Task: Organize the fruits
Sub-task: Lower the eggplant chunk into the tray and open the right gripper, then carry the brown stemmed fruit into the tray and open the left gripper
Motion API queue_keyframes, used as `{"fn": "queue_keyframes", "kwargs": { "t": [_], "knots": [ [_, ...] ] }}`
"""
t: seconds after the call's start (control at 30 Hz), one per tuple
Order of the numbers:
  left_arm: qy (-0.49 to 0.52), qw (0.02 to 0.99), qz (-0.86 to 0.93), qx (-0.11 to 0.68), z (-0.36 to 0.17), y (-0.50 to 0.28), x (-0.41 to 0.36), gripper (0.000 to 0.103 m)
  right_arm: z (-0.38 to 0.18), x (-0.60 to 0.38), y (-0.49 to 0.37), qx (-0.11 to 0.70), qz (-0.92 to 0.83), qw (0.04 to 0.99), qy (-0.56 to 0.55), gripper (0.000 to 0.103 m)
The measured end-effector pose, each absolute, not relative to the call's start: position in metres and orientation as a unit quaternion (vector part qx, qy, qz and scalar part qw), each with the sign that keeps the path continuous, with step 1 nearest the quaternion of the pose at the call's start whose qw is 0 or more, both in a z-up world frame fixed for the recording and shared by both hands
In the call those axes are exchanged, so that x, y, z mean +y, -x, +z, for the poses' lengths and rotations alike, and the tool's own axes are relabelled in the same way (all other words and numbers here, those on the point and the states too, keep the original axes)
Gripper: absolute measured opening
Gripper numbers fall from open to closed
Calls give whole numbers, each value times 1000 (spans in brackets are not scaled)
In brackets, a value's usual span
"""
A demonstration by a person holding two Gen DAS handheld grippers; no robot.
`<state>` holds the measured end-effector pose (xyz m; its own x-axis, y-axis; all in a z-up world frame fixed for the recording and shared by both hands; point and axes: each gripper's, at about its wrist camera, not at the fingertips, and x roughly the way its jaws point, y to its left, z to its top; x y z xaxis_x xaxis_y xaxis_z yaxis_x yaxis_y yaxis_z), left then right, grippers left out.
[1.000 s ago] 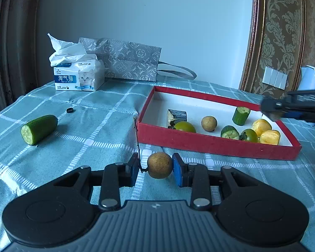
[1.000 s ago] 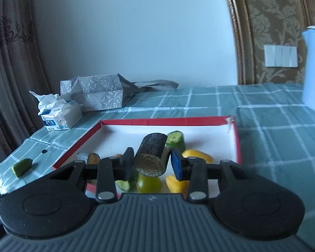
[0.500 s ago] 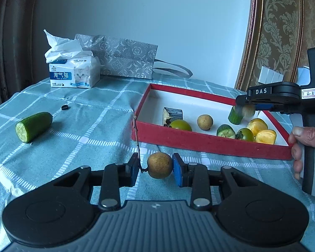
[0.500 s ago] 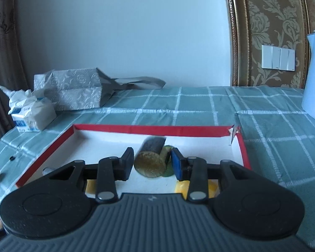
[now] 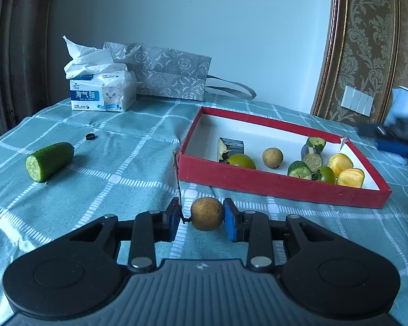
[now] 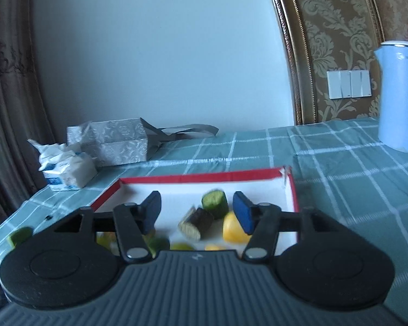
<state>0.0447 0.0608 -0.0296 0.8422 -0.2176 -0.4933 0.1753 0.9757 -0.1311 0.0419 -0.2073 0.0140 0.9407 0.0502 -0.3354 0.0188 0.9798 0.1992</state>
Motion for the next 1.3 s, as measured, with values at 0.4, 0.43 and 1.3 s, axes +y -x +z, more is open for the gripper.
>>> {"fn": "queue_keyframes", "kwargs": {
  "t": [0.4, 0.43, 1.3],
  "knots": [
    [19, 962, -65, 263, -29, -45, 57, 33, -19, -212, 28, 140, 1, 988, -71, 64],
    [17, 962, -62, 264, -29, -45, 57, 33, -21, -212, 29, 137, 0, 988, -73, 66],
    [-67, 968, -76, 231, 25, -134, -45, 33, -19, -236, 33, 121, 15, 983, -140, 66]
  ]
}}
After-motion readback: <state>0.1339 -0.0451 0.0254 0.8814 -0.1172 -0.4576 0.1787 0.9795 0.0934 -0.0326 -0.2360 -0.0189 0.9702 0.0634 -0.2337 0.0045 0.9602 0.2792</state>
